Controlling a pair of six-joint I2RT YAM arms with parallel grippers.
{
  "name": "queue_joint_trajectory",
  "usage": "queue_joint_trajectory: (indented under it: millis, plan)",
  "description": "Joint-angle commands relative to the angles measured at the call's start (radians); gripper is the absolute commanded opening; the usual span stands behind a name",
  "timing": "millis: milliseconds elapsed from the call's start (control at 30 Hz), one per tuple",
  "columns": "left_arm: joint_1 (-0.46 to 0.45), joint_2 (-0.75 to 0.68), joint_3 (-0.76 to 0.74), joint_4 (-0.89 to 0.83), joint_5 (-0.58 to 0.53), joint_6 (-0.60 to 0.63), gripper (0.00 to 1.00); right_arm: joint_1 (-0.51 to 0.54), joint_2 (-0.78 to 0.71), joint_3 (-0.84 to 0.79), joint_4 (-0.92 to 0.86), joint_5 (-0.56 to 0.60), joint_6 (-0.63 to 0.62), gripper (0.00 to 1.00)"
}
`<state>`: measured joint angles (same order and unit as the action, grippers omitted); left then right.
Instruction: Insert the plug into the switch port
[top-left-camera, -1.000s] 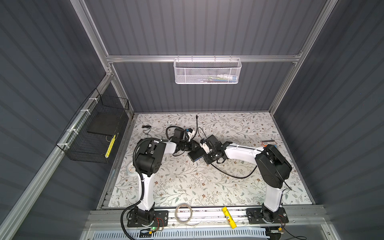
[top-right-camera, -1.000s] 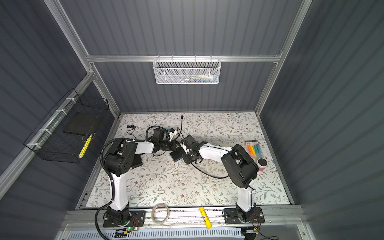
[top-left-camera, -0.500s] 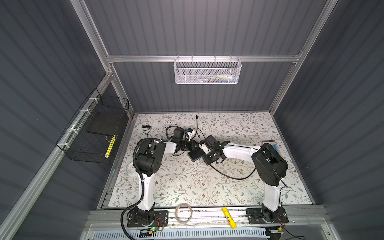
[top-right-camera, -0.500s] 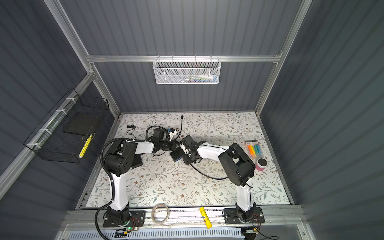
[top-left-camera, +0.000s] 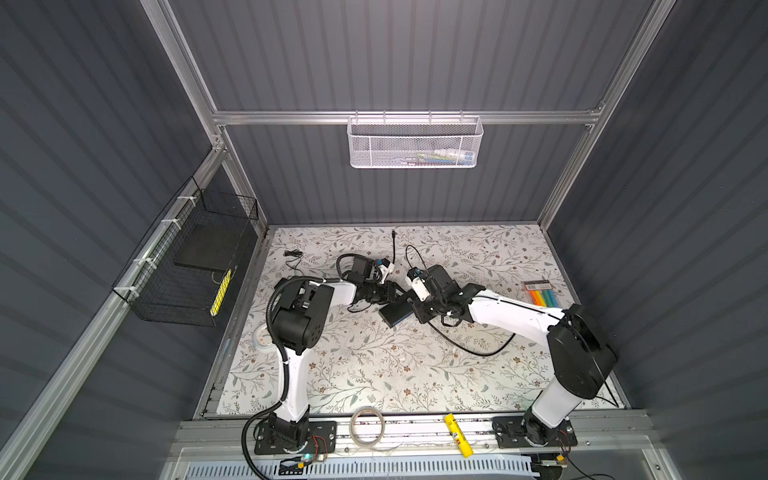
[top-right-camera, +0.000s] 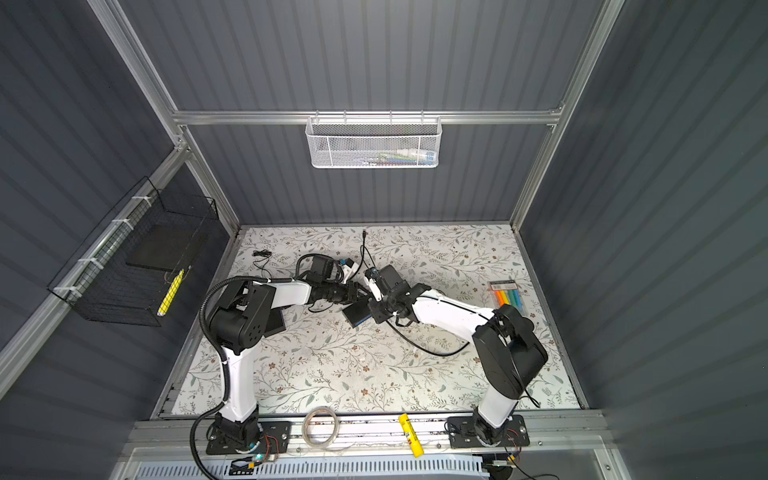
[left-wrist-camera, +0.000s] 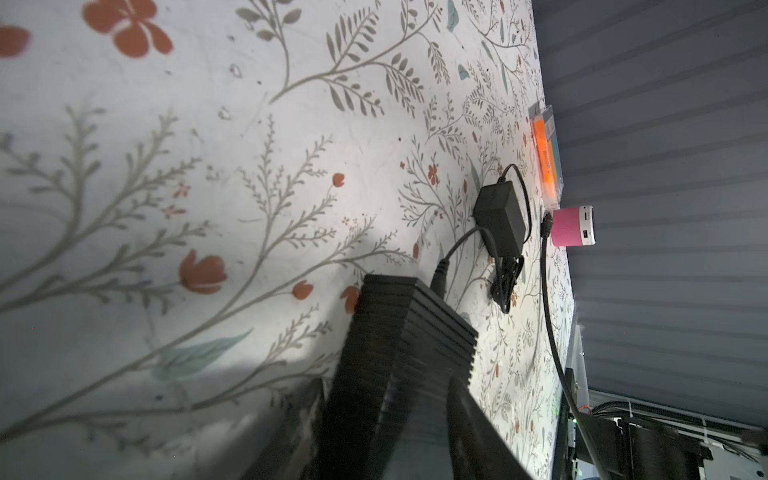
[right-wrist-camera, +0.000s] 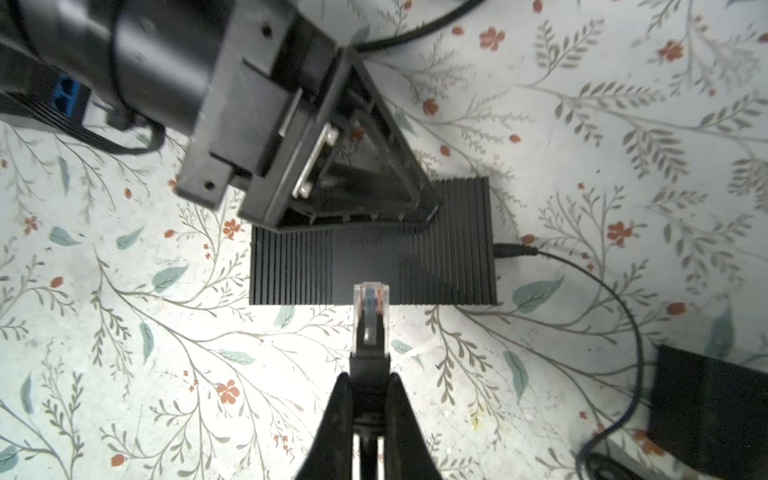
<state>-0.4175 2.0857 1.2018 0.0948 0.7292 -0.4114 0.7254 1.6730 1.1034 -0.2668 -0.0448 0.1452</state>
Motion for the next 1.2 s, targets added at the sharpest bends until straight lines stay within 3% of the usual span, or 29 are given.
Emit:
queue_joint_trajectory:
  millis: [0, 267, 500, 867, 1167]
  plan:
    - [0.007, -0.022, 0.007, -0.141, -0.047, 0.027, 0.50, -0.003, -0.002, -0.039, -0.003, 0.017, -0.010, 0.00]
    - [0.046, -0.165, -0.034, -0.161, -0.050, 0.025, 0.50, -0.004, -0.035, -0.051, 0.021, 0.038, -0.030, 0.00]
    - [0.063, -0.258, -0.071, -0.120, 0.083, -0.037, 0.50, -0.003, -0.051, -0.042, 0.055, 0.027, -0.045, 0.00]
    - [-0.016, -0.254, -0.182, 0.172, 0.178, -0.269, 0.40, -0.003, -0.032, -0.010, 0.103, 0.012, -0.059, 0.00]
    - [-0.032, -0.247, -0.185, 0.219, 0.181, -0.308, 0.38, 0.000, -0.027, -0.005, 0.112, -0.007, -0.062, 0.00]
